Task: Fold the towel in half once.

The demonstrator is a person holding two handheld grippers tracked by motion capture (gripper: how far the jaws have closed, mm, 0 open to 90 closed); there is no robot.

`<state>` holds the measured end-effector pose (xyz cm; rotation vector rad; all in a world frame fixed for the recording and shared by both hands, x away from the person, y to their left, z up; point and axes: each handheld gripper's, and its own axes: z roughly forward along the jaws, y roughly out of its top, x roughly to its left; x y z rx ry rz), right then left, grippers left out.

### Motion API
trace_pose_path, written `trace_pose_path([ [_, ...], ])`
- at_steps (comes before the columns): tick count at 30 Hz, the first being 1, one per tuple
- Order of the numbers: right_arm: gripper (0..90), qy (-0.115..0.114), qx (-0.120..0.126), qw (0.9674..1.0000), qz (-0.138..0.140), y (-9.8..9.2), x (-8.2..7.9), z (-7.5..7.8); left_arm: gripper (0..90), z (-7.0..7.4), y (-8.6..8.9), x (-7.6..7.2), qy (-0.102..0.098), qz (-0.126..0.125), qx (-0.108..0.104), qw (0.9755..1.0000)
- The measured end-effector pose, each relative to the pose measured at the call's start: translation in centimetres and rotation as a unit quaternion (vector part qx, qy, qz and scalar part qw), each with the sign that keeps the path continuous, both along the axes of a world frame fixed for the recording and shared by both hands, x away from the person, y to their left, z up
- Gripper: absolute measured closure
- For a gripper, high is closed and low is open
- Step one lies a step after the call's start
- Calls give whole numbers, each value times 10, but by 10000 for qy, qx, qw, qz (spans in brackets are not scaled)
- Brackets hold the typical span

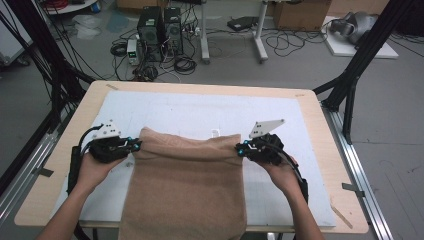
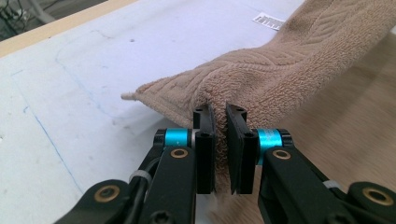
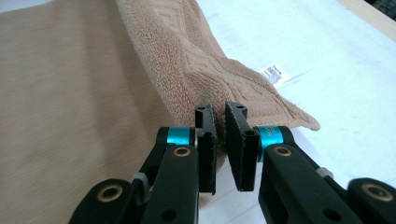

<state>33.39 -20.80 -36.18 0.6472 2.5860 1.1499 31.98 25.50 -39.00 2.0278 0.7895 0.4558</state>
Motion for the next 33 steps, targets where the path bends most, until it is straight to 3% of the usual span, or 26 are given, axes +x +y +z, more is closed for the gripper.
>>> trace_pose_path([
  [5, 821, 56, 69, 9998, 182, -2, -33, -6, 817, -12, 8, -31, -25, -109, -1, 9999],
  [8, 816, 201, -52, 9992, 336, -1, -48, -19, 811, -24, 11, -48, -42, -96, -98, 9999],
  [15, 780, 566, -23, 9981, 233, -12, -62, -53, 792, -47, 15, -73, 108, -46, -144, 9998],
  [19, 702, 637, 211, 9977, 47, -22, -66, -59, 657, -44, 18, -80, 176, -25, -88, 9998],
  [22, 654, 572, 382, 9976, 11, -24, -65, -51, 593, -32, 22, -82, 102, -39, -138, 9998],
  [25, 624, 485, 340, 9982, 58, -18, -58, -41, 568, -19, 25, -77, 14, -60, -85, 9999],
  [29, 561, 359, 194, 9992, 9, -7, -43, -34, 549, -11, 23, -60, -44, 29, -74, 10000],
  [31, 498, 402, 160, 9990, -71, -2, -32, -34, 509, -10, 19, -49, -81, 104, -62, 9999],
  [33, 469, 496, 190, 9984, -190, 1, -20, -38, 479, -11, 13, -37, 18, 164, -74, 9998],
])
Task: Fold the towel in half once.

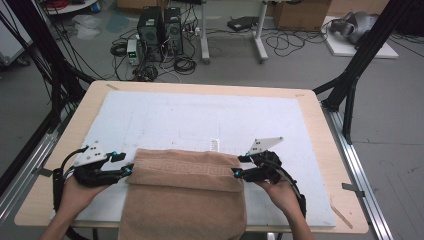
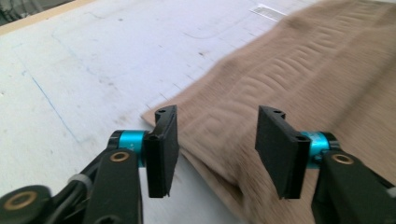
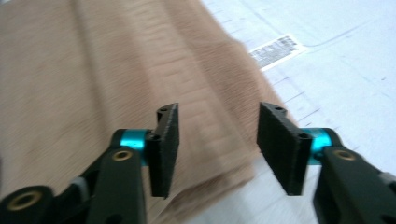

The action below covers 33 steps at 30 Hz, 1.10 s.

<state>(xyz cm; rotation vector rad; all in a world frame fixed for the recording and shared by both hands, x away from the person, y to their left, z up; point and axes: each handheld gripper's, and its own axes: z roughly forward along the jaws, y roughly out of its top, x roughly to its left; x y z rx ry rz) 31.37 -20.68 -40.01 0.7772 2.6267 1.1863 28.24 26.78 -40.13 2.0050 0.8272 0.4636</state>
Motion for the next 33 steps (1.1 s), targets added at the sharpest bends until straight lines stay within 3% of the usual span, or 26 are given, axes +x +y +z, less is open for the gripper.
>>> trace_pose_path([
  [5, 444, 182, -148, 9994, -250, 10, 25, -16, 473, -11, -14, 25, 199, 81, 227, 9995],
  [11, 454, 370, -297, 9980, -408, 14, 37, -30, 505, -28, -20, 44, 602, 164, 545, 9966],
  [14, 514, 438, -246, 9980, -391, 12, 42, -34, 544, -32, -23, 45, 609, 230, 601, 9961],
  [17, 605, 484, -264, 9979, -342, 13, 43, -36, 626, -35, -28, 43, 586, 115, 700, 9958],
  [22, 711, 410, -385, 9980, -302, 15, 42, -36, 748, -36, -29, 43, 664, 29, 624, 9958],
  [24, 778, 510, -345, 9976, -311, 14, 42, -36, 779, -36, -29, 43, 689, 10, 615, 9957],
  [33, 889, 550, -328, 9976, -266, 12, 43, -34, 873, -33, -29, 41, 631, -39, 579, 9963],
])
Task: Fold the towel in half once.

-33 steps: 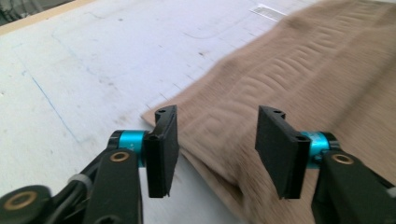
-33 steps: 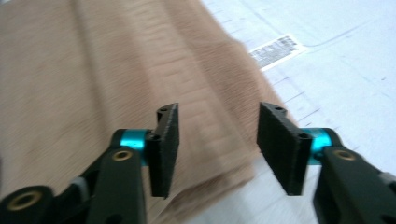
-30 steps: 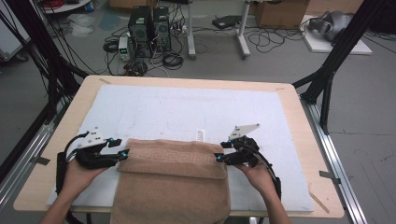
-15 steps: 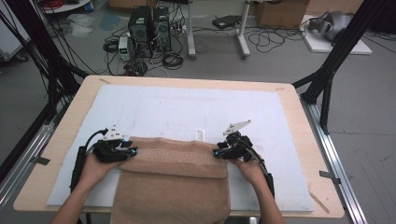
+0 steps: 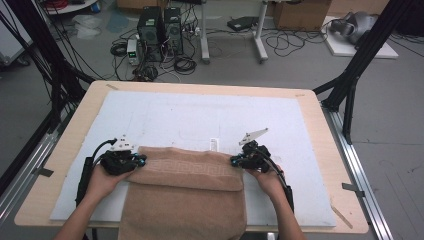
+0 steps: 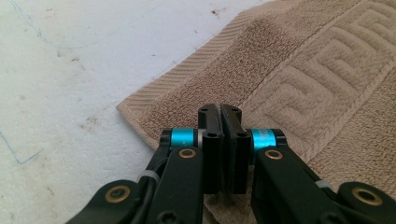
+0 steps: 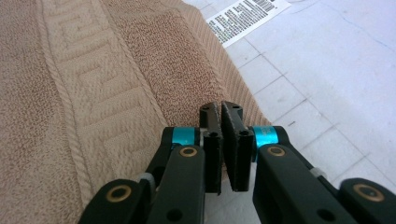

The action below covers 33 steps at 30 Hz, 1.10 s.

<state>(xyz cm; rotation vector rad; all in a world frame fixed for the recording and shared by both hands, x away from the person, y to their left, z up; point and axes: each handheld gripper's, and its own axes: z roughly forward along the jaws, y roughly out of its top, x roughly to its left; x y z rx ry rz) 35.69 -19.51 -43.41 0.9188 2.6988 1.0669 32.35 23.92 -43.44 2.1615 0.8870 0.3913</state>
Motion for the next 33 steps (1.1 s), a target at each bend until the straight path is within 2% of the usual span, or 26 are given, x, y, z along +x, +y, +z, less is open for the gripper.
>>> trace_pose_path([
  [2, 893, -41, -15, 10000, -21, -1, -1, 1, 895, 1, 1, -1, -33, -6, -23, 10000],
  [9, 892, -91, -11, 10000, -3, -2, -3, 4, 881, 5, 6, -3, -140, 77, -162, 9997],
  [10, 872, -89, -13, 10000, -2, -2, -3, 4, 806, 6, 7, -2, -145, 176, -180, 9996],
  [11, 758, -140, -25, 9999, -29, -2, -2, 4, 737, 6, 8, -1, -104, 222, -238, 9994],
  [13, 659, -164, 25, 9998, -137, -1, -3, 4, 651, 7, 7, 1, -115, 342, -284, 9989],
  [14, 616, -246, -53, 9995, -203, -1, -2, 4, 619, 7, 6, 3, -119, 364, -251, 9990],
  [18, 583, -190, -53, 9993, -322, -2, -1, 2, 530, 3, 3, 14, 90, 544, -66, 9985],
  [20, 584, -238, -128, 9991, -319, 0, -2, 2, 527, -2, 3, 18, 256, 571, 44, 9980],
  [21, 592, -246, -153, 9991, -310, 1, -2, 2, 531, -5, 3, 19, 285, 592, -4, 9978],
  [23, 651, -241, -207, 9992, -246, 4, -2, 0, 562, -4, 1, 18, 213, 607, 86, 9979],
  [25, 674, -289, -339, 9987, -228, 9, -2, 0, 604, -4, 0, 17, 179, 583, 137, 9980],
  [28, 741, -161, -235, 9990, -333, 7, 0, 0, 663, -4, -1, 16, 172, 547, 147, 9982],
  [33, 824, -141, -194, 9991, -345, 6, 2, 0, 749, -4, -2, 16, 203, 472, 102, 9986],
])
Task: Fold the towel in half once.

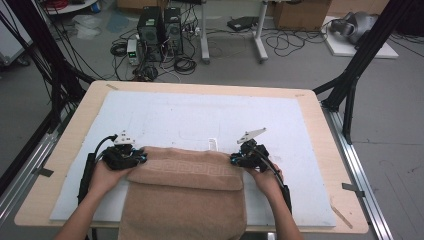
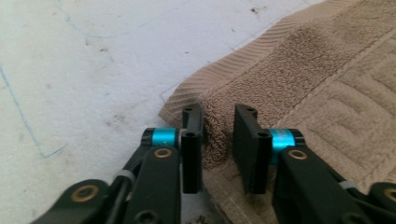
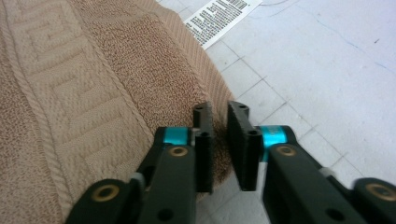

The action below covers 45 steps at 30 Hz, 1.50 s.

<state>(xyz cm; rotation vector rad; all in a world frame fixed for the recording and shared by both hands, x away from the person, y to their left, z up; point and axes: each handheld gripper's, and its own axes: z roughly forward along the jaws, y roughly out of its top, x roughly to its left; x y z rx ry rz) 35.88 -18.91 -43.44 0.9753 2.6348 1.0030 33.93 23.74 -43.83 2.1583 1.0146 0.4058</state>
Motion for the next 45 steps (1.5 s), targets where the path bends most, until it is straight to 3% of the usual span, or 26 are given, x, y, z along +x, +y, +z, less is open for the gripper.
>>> trace_pose_path([
  [8, 883, 171, 226, 9996, 69, -4, 1, 1, 839, 2, 1, -1, 28, -47, -54, 10000],
  [11, 883, 194, 184, 9995, 144, -3, 0, 2, 847, 5, 3, -3, 0, -65, -82, 9999],
  [18, 884, 128, 248, 9993, 231, -4, -5, 9, 848, 17, 12, -11, -176, 8, -454, 9988],
  [25, 884, -59, 452, 9985, 319, -10, -13, 30, 847, 26, 14, -22, -376, -61, -581, 9976],
  [33, 883, -313, 561, 9954, 716, -9, -42, 56, 847, 45, 20, -57, -680, -272, -790, 9942],
  [36, 884, -319, 649, 9927, 962, -10, -62, 61, 847, 44, 25, -79, -701, -408, -809, 9934],
  [43, 883, -319, 575, 9878, 1412, -12, -111, 63, 847, 40, 30, -135, -790, -626, -706, 9924],
  [45, 883, -265, 499, 9864, 1543, -10, -122, 62, 847, 39, 30, -150, -736, -747, -657, 9923],
])
